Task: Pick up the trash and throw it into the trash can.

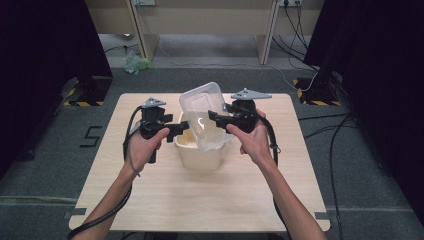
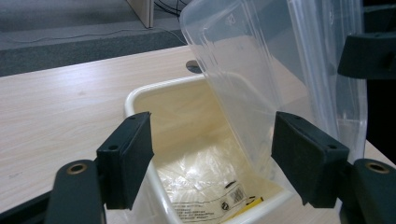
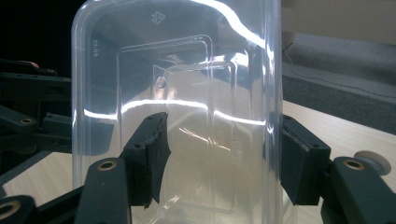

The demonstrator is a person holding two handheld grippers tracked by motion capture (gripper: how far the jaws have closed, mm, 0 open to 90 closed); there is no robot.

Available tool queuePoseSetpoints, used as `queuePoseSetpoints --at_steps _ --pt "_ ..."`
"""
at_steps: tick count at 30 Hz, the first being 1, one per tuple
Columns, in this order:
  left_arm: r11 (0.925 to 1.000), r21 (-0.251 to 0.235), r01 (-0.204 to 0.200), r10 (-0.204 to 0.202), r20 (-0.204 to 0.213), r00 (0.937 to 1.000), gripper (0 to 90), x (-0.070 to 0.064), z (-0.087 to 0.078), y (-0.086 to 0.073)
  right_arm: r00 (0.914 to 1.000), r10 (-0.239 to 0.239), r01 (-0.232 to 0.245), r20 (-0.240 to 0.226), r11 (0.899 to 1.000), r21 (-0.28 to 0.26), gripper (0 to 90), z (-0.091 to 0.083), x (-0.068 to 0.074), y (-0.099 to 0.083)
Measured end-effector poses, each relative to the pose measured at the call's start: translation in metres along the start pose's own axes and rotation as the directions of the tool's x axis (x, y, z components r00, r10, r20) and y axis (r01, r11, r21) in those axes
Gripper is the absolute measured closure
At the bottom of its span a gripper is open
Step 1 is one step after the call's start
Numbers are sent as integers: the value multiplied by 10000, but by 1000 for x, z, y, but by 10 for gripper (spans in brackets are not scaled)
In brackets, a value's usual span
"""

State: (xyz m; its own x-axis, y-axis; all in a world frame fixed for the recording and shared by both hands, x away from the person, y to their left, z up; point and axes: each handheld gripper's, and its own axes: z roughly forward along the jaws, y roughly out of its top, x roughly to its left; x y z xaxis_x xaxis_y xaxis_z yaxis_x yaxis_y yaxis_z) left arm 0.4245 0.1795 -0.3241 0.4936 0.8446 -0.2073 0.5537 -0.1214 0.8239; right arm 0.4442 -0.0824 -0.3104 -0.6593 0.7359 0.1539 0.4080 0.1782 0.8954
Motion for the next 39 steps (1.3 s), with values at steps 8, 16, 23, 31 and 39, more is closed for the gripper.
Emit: queuePoseSetpoints --at_steps 8,16,23,31,39 --pt "9991 -34 429 -430 -150 9990 287 18 5 0 9992 -369 370 142 9993 -53 399 20 3 8" --pt "9979 20 651 -650 -438 9969 287 30 13 -1 9996 -276 277 26 9995 -121 398 39 -2 5" --pt "9962 227 846 -829 -669 9943 287 41 25 -5 9992 -369 371 138 9993 -100 393 54 -5 -6" --pt "9951 400 909 -872 -869 9924 287 47 35 -11 9984 -481 482 308 9988 -16 393 63 -9 -20" --pt "9949 445 902 -857 -948 9918 280 48 38 -14 9989 -414 410 211 9990 177 382 65 -12 -34"
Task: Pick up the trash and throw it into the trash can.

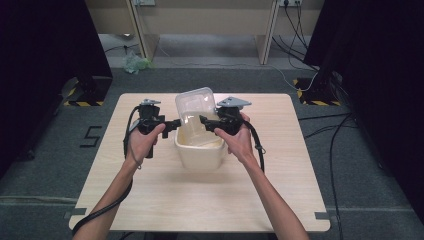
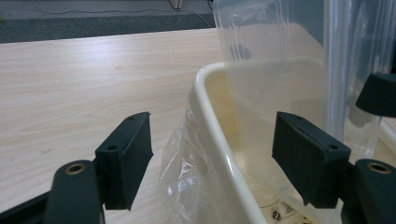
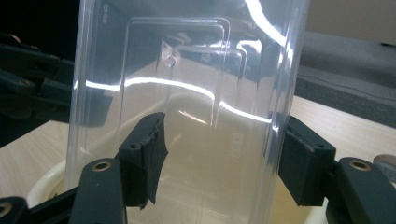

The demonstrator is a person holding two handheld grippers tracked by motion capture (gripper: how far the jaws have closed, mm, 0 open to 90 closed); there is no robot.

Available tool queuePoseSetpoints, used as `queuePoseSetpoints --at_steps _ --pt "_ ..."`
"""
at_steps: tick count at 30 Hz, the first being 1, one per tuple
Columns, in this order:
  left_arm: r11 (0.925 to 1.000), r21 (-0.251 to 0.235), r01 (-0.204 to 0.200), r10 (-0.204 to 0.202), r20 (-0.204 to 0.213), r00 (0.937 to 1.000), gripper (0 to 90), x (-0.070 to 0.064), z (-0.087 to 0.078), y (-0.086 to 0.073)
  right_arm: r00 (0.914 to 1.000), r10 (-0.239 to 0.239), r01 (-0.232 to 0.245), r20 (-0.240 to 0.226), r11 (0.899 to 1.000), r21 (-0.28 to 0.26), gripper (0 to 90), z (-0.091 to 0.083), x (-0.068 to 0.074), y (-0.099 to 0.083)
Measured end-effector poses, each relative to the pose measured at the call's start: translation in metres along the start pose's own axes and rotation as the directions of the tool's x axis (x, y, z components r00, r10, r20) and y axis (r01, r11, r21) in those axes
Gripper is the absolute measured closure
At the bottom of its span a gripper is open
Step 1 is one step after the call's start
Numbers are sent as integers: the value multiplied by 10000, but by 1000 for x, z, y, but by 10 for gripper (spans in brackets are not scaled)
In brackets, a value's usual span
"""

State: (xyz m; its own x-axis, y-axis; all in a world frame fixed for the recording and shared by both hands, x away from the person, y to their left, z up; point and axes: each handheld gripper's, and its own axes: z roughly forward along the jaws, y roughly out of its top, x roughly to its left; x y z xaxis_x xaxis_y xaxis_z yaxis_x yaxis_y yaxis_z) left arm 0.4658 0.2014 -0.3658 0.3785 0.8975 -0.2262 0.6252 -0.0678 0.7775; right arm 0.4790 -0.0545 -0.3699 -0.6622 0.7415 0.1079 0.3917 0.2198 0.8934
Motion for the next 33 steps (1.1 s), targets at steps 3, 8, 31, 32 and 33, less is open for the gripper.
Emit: queuePoseSetpoints --at_steps 3,8,31,32,33 --pt "10000 54 34 -34 74 10000 255 1 1 -1 9999 101 -100 -88 9999 141 382 0 -2 -8" --pt "10000 90 0 0 -21 10000 226 5 0 -5 9992 269 -266 -280 9996 137 332 -5 -2 -11" --pt "9995 89 -292 285 733 9969 188 -1 -27 -24 9991 424 -424 -16 9989 218 271 -69 -31 -23" --pt "9995 43 -315 311 767 9966 188 -2 -29 -26 9988 490 -490 5 9986 205 269 -71 -33 -25" --pt "9995 33 -319 316 804 9963 187 -3 -30 -27 9985 554 -554 22 9983 199 267 -73 -35 -27"
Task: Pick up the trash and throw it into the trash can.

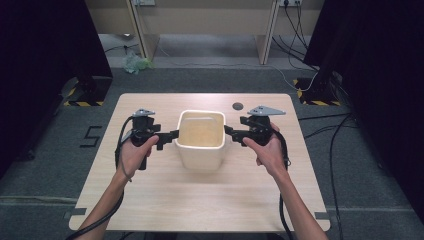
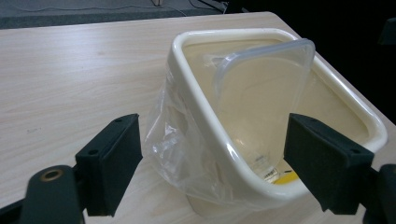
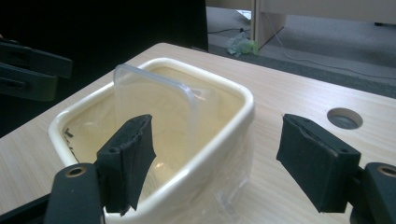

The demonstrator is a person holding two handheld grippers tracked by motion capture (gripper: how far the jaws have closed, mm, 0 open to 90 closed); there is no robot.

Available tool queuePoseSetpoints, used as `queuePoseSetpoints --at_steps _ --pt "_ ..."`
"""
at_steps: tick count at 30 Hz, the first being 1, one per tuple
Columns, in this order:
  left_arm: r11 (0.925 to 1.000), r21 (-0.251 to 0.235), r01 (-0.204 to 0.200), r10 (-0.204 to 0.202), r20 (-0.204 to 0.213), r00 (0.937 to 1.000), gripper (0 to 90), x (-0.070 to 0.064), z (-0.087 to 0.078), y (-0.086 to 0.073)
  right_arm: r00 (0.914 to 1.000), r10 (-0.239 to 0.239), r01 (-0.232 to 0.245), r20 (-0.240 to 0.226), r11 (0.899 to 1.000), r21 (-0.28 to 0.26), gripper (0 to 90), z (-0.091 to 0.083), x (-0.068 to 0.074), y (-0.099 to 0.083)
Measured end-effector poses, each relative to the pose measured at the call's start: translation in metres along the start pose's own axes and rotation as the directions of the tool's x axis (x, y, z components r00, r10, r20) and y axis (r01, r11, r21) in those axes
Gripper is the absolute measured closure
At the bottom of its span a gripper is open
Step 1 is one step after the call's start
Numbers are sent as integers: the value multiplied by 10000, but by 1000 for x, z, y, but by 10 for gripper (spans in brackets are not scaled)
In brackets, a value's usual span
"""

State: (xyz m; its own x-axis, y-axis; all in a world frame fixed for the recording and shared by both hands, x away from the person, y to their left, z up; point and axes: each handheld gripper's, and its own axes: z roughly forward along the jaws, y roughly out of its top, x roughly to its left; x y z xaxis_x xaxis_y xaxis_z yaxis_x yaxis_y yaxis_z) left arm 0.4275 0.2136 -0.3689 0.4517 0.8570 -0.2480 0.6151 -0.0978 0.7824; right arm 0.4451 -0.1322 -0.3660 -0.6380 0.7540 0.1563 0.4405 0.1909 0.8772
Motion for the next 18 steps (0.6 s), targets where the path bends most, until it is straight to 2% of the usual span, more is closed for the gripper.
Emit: queuePoseSetpoints --at_steps 18 --pt "9998 15 -174 173 437 9989 180 -8 -11 -26 9991 330 -335 272 9993 150 249 -20 -20 -36"
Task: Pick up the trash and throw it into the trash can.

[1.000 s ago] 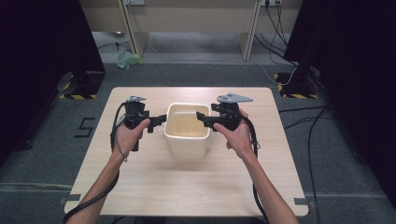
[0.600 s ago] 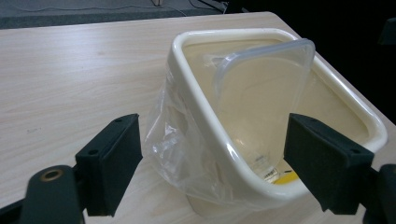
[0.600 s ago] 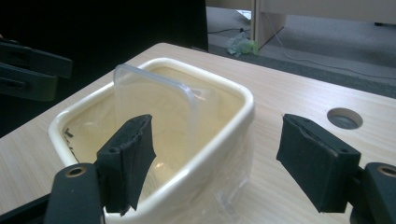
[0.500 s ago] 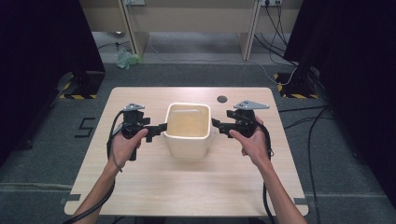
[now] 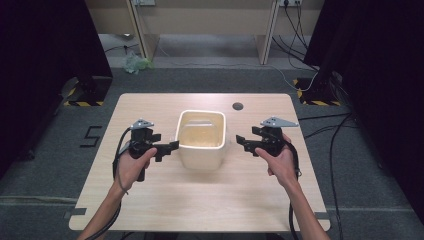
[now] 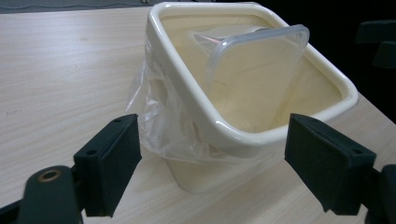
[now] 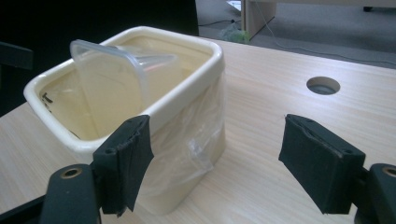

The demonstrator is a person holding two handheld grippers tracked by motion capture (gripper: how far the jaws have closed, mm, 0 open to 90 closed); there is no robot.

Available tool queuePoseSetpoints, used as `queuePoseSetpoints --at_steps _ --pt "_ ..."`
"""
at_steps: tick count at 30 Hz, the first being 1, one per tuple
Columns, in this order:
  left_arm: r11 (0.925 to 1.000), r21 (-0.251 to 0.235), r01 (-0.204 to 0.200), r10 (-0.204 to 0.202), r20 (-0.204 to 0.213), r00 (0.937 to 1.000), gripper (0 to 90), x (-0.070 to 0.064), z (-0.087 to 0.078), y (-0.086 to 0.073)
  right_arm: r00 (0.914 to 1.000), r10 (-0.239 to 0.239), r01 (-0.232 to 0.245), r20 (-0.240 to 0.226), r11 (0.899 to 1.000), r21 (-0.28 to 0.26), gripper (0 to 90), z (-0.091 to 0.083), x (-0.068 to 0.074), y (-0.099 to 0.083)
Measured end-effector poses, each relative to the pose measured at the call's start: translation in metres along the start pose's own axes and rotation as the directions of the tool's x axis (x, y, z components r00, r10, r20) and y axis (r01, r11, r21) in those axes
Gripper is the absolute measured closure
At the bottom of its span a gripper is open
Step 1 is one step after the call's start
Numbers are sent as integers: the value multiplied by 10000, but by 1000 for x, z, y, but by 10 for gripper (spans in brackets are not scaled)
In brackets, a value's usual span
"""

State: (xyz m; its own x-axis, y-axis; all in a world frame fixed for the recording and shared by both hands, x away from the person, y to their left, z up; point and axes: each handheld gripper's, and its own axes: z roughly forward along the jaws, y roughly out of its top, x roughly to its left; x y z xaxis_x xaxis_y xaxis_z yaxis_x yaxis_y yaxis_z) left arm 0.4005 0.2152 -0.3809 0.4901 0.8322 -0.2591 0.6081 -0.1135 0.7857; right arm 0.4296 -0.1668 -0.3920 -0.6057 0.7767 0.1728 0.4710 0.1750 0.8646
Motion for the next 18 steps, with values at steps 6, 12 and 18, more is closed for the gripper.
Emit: queuePoseSetpoints --at_steps 6,12,18 --pt "10000 -49 1 -1 32 10000 176 -1 -4 -10 9999 -12 12 116 10000 13 248 -6 -4 -7" --pt "10000 7 29 -29 84 10000 176 0 -6 -23 9996 -125 121 255 9998 125 244 -13 -4 -16" --pt "9999 -98 -108 108 -14 9999 175 0 -11 -35 9989 -252 234 396 9986 465 236 -18 -5 -32"
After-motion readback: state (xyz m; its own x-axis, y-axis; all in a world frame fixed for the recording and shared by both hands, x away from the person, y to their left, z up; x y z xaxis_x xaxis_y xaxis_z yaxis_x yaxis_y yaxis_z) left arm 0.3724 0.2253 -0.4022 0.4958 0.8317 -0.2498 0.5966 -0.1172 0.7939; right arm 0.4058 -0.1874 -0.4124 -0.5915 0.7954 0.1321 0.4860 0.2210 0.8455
